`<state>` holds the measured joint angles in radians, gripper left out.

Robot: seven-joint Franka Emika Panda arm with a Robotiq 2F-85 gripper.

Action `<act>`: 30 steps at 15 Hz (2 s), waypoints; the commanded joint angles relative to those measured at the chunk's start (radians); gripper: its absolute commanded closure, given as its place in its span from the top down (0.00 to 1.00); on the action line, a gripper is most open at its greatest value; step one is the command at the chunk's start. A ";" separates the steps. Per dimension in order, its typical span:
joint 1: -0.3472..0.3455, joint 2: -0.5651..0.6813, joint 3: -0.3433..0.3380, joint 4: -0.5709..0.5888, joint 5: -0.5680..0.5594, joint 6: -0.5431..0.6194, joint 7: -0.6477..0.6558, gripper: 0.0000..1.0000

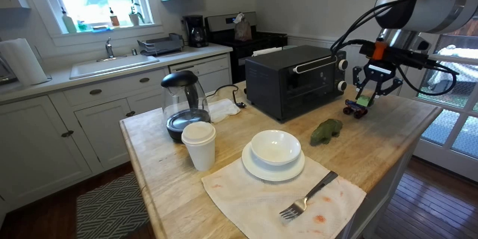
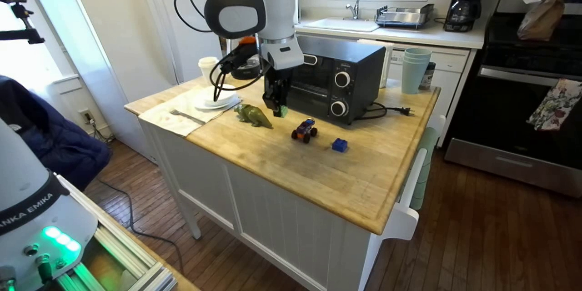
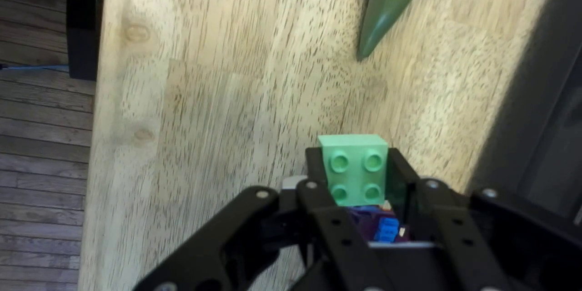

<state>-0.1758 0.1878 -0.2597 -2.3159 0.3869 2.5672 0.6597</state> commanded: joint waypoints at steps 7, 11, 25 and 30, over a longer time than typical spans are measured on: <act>0.071 -0.099 0.058 -0.125 -0.015 0.066 0.233 0.11; 0.081 -0.106 0.086 -0.135 -0.013 0.069 0.309 0.11; 0.104 -0.078 0.138 -0.130 -0.012 0.155 0.402 0.36; 0.106 -0.077 0.138 -0.130 -0.014 0.157 0.407 0.11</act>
<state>-0.0662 0.1105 -0.1266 -2.4471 0.3792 2.7266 1.0587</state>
